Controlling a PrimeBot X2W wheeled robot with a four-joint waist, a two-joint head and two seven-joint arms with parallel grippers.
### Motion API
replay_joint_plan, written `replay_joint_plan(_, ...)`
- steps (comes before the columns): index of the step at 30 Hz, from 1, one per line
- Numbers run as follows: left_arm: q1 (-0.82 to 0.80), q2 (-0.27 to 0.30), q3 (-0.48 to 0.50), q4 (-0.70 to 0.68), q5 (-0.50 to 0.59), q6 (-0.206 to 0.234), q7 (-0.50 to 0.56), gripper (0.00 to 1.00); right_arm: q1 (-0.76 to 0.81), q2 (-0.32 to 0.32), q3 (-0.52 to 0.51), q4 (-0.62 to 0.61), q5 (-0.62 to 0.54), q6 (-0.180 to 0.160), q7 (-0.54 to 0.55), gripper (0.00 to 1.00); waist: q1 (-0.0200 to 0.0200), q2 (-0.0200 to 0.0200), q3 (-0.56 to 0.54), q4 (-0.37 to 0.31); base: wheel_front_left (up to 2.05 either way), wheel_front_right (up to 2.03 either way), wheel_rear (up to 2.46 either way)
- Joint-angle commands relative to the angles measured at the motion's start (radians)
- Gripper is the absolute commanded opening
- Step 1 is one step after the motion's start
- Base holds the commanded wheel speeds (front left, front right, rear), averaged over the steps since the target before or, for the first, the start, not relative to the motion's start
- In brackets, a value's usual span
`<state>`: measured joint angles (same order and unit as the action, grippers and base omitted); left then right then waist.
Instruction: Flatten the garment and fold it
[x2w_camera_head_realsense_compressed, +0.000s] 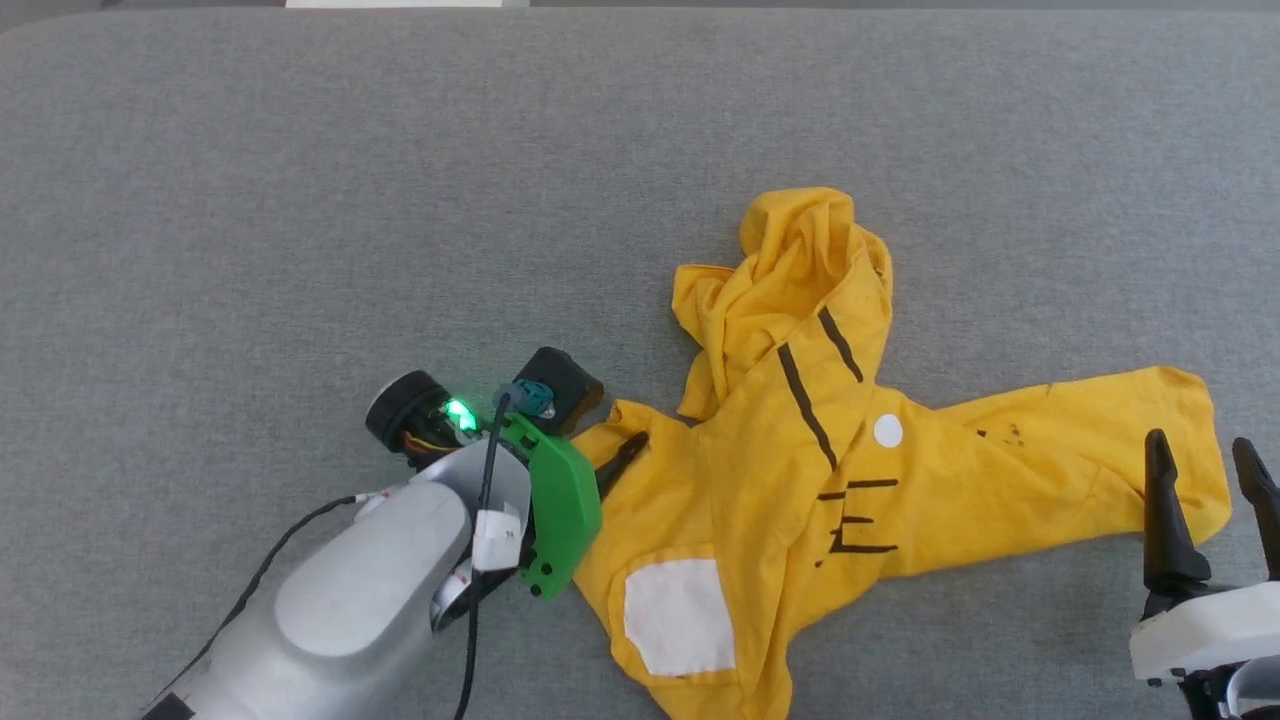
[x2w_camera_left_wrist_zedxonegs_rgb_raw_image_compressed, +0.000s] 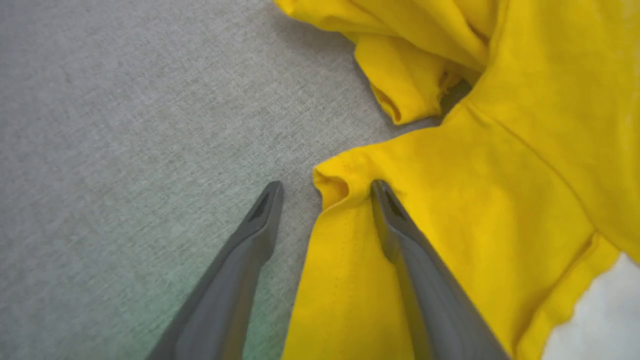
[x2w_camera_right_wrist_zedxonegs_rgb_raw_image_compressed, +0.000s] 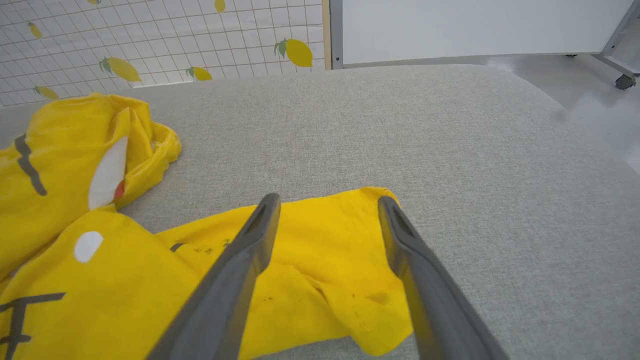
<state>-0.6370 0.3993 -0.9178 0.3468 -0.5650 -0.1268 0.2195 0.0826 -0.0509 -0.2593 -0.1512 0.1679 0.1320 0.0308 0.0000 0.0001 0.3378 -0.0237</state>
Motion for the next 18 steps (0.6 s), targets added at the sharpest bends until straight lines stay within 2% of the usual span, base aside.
replay_joint_plan(1, 0.011, 0.001, -0.040, 0.019, -0.028, -0.004, 0.016, 0.00, -0.015, 0.001, 0.003, 0.006, 0.000, -0.001, 0.000, 1.00, 0.0000, -0.0001, -0.007, -0.004, 0.00, 0.00, 0.00)
replay_joint_plan(4, -0.004, 0.008, -0.051, 0.026, -0.048, -0.004, -0.019, 0.00, -0.014, 0.001, 0.001, 0.015, 0.004, -0.001, -0.004, 1.00, 0.0000, -0.0001, -0.021, -0.003, 0.00, 0.00, 0.00)
replay_joint_plan(7, -0.024, 0.016, -0.004, 0.037, -0.063, 0.013, -0.080, 0.00, -0.011, 0.001, -0.001, 0.023, 0.007, -0.001, -0.008, 1.00, 0.0000, -0.0001, -0.035, 0.001, 0.00, 0.00, 0.00)
replay_joint_plan(12, -0.089, 0.052, 0.101, 0.025, -0.063, 0.101, -0.161, 0.00, -0.009, 0.001, 0.000, 0.024, 0.011, -0.001, -0.012, 1.00, 0.0000, -0.0001, -0.028, 0.004, 0.00, 0.00, 0.00)
replay_joint_plan(18, -0.150, 0.083, 0.175, 0.063, -0.066, 0.186, -0.165, 0.00, -0.028, 0.001, 0.019, 0.022, 0.012, -0.001, -0.012, 1.00, 0.0000, -0.0001, 0.011, -0.013, 0.00, 0.00, 0.00)
